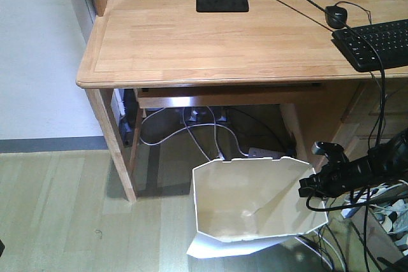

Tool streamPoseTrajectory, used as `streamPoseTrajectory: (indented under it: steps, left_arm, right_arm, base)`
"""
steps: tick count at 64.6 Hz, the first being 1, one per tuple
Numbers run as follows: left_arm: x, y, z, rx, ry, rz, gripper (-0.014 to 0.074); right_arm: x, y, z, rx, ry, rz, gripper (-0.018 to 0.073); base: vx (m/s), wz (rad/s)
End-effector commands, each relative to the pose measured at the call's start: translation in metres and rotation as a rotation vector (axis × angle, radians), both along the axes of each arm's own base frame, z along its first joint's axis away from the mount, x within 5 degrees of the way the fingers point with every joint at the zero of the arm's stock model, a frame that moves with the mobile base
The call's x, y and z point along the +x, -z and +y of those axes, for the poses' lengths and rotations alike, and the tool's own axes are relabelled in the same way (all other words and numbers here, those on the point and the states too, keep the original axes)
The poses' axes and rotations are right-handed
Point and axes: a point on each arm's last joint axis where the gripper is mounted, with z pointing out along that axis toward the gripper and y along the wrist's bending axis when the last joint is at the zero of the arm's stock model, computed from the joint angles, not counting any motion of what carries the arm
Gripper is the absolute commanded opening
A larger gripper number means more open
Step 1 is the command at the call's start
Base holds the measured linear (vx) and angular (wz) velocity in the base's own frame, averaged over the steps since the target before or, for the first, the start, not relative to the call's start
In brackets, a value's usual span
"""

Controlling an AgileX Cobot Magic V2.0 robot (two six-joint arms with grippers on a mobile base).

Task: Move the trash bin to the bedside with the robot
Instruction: 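Drag the gripped bin out from under the desk toward the robot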

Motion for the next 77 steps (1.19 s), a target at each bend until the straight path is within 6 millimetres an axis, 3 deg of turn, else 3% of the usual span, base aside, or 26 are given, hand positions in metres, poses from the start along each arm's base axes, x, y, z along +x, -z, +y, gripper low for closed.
streamPoseTrajectory:
  steps: [1, 77]
  left_arm:
    - [0.0026, -0.0043, -0.0003, -0.006, 0.002, -0.052, -0.0006]
    - [0.0026, -0.0043, -0.0003, -0.006, 0.002, -0.052, -0.0006]
  right_arm:
    - [0.0165, -0.0375, 0.0091, 0.177, -0.020, -0.080, -0.0002]
    - [0.0161, -0.0390, 0.0110, 0.203, -0.026, -0.079, -0.0003]
  base:
    - [0.00, 0.00]
    - [0.00, 0.00]
